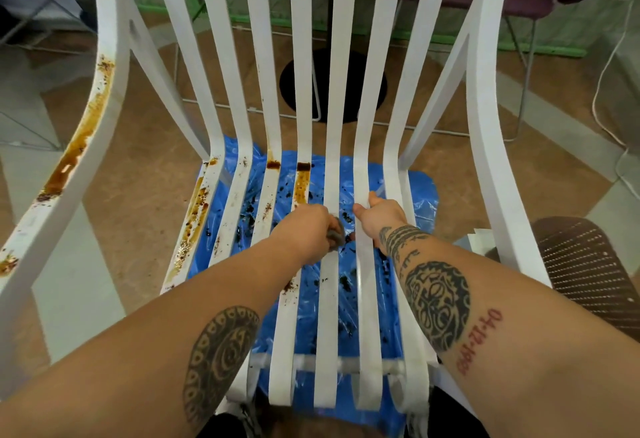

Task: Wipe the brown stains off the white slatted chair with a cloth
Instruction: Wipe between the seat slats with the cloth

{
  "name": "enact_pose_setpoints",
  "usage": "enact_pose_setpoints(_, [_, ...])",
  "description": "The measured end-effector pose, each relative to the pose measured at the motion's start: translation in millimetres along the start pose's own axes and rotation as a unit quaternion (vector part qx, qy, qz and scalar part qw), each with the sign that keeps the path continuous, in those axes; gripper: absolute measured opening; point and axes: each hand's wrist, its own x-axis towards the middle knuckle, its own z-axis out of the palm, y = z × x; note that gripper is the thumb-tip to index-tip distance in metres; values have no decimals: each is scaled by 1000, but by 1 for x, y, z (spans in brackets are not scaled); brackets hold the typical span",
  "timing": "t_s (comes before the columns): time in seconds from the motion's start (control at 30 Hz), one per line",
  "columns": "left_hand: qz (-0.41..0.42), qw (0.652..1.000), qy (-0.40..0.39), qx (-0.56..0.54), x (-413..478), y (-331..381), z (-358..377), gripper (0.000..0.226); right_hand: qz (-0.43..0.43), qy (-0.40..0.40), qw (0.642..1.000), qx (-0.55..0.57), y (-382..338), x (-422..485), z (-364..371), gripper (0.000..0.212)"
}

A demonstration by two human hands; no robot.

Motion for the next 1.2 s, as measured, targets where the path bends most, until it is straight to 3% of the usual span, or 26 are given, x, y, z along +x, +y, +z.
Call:
enact_pose_setpoints(0.1, [-23, 997, 7, -77, -6, -2, -11, 23, 18, -10, 1000, 11, 4, -12, 5, 58])
enact_pose_setpoints(0.23, [-31, 986, 115, -119, -5, -5, -6, 24, 13, 33, 996, 87, 22, -35, 17, 53])
enact_pose_setpoints(0.4, [-13, 997, 75, -8, -6, 3, 15, 17, 4, 14, 996, 83, 40, -53, 21, 56])
enact_pose_setpoints(0.53, [-24, 998, 28, 46, -10, 16, 5, 19, -25, -11, 996, -80, 28, -52, 7, 62])
enact_pose_setpoints(0.63, [-34, 997, -4, 65, -15, 25, -3, 21, -36, -34, 991, -125, 25, -52, 0, 65])
enact_pose_setpoints(0.83, [-51, 996, 75, 13, -28, 29, -1, 26, -44, -36, 988, -145, 25, -56, 0, 65])
enact_pose_setpoints(0.97, [-63, 998, 14, 29, -45, 29, 21, 25, -57, -33, 979, -191, 25, -67, 3, 72])
enact_pose_setpoints(1.13, [-65, 998, 1, -22, -50, 25, 3, 23, -44, 5, 997, -70, 45, -88, 14, 73])
enact_pose_setpoints(1.2, [-81, 993, 44, -68, -47, 20, -4, 20, -49, 5, 996, -70, 53, -94, 20, 67])
